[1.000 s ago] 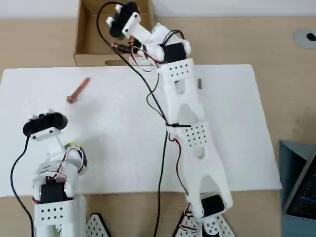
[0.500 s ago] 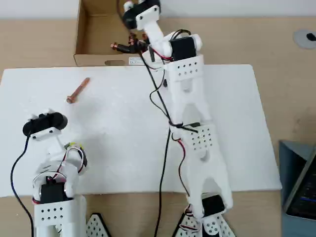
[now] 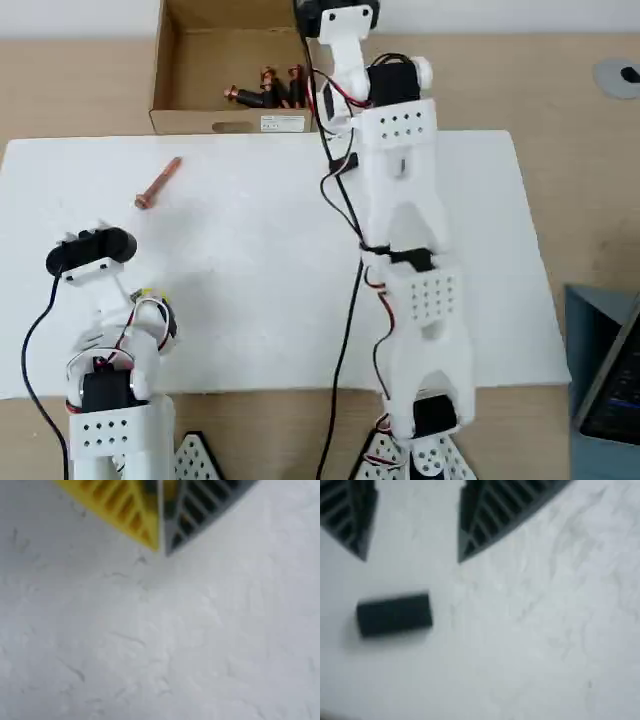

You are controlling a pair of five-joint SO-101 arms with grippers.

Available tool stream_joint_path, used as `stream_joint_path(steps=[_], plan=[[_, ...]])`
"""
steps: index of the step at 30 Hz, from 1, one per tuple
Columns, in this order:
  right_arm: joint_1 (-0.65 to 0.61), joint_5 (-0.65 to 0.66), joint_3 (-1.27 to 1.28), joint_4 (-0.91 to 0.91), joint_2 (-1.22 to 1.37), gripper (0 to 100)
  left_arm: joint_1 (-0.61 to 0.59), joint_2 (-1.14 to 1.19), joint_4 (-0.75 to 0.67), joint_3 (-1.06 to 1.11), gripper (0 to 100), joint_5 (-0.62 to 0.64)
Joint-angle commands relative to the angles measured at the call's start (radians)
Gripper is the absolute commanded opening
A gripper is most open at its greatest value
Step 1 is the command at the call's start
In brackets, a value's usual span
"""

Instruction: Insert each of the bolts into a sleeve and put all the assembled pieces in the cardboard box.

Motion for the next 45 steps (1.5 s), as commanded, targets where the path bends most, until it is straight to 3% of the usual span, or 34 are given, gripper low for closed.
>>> stream_joint_path(steps=[1,17,25,31,45], plan=[[0.018,-0.066,0.105,0.021,-0.125,13.9,-0.012,-0.008,-0.014,-0.005,0,-0.002],[0.019,-0.241,0.213,-0.018,-0.028,14.3,-0.012,-0.008,-0.014,-0.005,0,-0.002],[0.016,-0.241,0.059,-0.063,0.119,14.7,-0.012,-0.008,-0.014,-0.005,0,-0.002],[0.016,-0.241,-0.048,-0.058,0.228,26.7,-0.012,-0.008,-0.014,-0.005,0,-0.002],[0.021,-0.238,-0.205,-0.110,0.363,26.8,-0.012,-0.008,-0.014,-0.005,0,-0.002]])
